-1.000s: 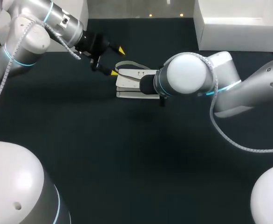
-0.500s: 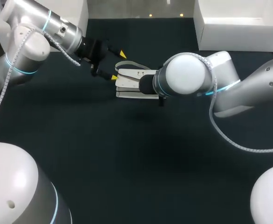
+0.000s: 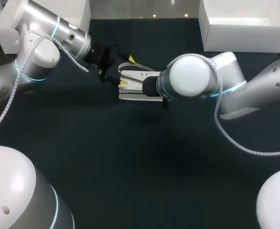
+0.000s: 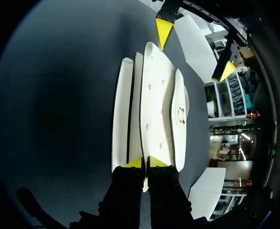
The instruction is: Pick up the bag, open it, inspect its contents, close it, and place it on the opposite side
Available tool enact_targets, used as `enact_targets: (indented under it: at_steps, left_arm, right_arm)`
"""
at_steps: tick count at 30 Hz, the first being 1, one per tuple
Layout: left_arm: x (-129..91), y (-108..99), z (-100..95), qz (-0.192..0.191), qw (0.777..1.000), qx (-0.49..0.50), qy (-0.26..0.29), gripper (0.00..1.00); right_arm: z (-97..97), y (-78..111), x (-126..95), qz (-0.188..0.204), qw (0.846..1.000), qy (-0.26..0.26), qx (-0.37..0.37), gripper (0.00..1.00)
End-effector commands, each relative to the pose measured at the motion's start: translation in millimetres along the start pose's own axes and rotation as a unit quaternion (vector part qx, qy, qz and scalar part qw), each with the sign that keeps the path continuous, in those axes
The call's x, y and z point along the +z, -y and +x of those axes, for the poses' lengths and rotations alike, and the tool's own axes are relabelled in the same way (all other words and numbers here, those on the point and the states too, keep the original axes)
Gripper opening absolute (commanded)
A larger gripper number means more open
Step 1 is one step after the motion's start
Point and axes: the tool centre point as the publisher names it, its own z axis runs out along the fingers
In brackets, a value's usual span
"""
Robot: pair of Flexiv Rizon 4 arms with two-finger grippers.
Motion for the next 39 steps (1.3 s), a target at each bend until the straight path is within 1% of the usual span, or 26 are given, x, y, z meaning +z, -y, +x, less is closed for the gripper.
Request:
enact_targets:
  at_steps: [1,3,4,6,8,14,18,19,22,23,24,25,26,30,31,37,39]
  left_arm:
    - [14,-13,-2.3,0.015,1.000,0.000,0.000,0.44]
    - [15,-14,-2.3,0.017,1.000,0.002,-0.003,0.30]
    - [16,-14,-1.8,0.016,1.000,0.003,-0.005,0.27]
    - [17,-15,-1.3,0.015,1.000,0.004,-0.006,0.28]
    - [19,-16,-0.6,0.016,1.000,0.005,-0.007,0.26]
    - [23,-18,1.9,0.018,1.000,0.010,-0.010,0.18]
    - [23,-17,6.8,0.022,1.000,0.016,-0.009,0.20]
    - [22,-17,7.8,0.022,1.000,0.017,-0.008,0.22]
    - [20,-16,10.6,0.024,0.999,0.020,-0.004,0.23]
    - [20,-16,11.0,0.024,0.999,0.020,-0.004,0.20]
    - [19,-15,11.5,0.025,0.999,0.020,-0.002,0.11]
    - [18,-15,11.7,0.026,0.999,0.021,-0.002,0.08]
    - [18,-14,11.8,0.026,0.999,0.022,-0.001,0.00]
    - [19,-16,10.7,0.022,1.000,0.022,-0.002,0.00]
    - [20,-18,9.4,0.026,1.000,0.014,-0.007,0.00]
    - [17,-25,-4.7,0.045,0.999,-0.018,-0.011,0.00]
    - [15,-24,-8.2,0.040,0.999,-0.021,-0.009,0.00]
  right_arm:
    - [1.4,-0.5,1,0.000,1.000,0.002,0.000,0.00]
    - [1.4,-0.5,1,0.000,1.000,0.002,0.000,0.00]
    - [1.4,-0.5,1,0.000,1.000,0.002,0.000,0.00]
    - [1.4,-0.5,1,0.000,1.000,0.002,0.000,0.00]
    - [1.4,-0.5,1,0.000,1.000,0.002,0.000,0.00]
    - [1.4,-0.5,1,0.000,1.000,0.002,0.000,0.00]
    - [1.4,-0.5,1,0.000,1.000,0.002,0.000,0.00]
    - [1.4,-0.5,1,0.000,1.000,0.002,0.000,0.00]
    - [1.4,-0.5,1,0.000,1.000,0.002,0.000,0.00]
    - [1.4,-0.5,1,0.000,1.000,0.002,0.000,0.00]
    - [1.4,-0.5,1,0.000,1.000,0.002,0.000,0.00]
    - [1.4,-0.5,1,0.000,1.000,0.002,0.000,0.00]
    - [1.4,-0.5,1,0.000,1.000,0.002,0.000,0.00]
    - [1.4,-0.5,1,0.000,1.000,0.002,0.000,0.00]
    - [1.4,-0.5,1,0.000,1.000,0.002,0.000,0.00]
    - [1.4,-0.5,1,0.000,1.000,0.002,0.000,0.00]
    - [1.4,-0.5,1,0.000,1.000,0.002,0.000,0.00]
